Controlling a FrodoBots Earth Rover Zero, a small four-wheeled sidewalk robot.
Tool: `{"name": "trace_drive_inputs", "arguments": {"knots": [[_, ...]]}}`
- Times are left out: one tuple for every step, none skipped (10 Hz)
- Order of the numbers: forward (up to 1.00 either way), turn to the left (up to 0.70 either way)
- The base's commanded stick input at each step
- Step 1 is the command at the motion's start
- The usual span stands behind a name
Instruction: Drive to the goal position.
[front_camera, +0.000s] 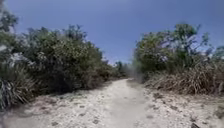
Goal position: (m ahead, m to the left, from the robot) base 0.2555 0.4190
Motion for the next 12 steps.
{"name": "trace_drive_inputs", "arguments": {"knots": [[0.30,0.00],[0.30,0.00],[0.30,0.00],[0.30,0.00],[0.30,0.00],[0.30,0.00],[0.30,0.00],[0.30,0.00],[0.30,0.00],[0.30,0.00],[0.30,0.00],[0.30,0.00]]}}
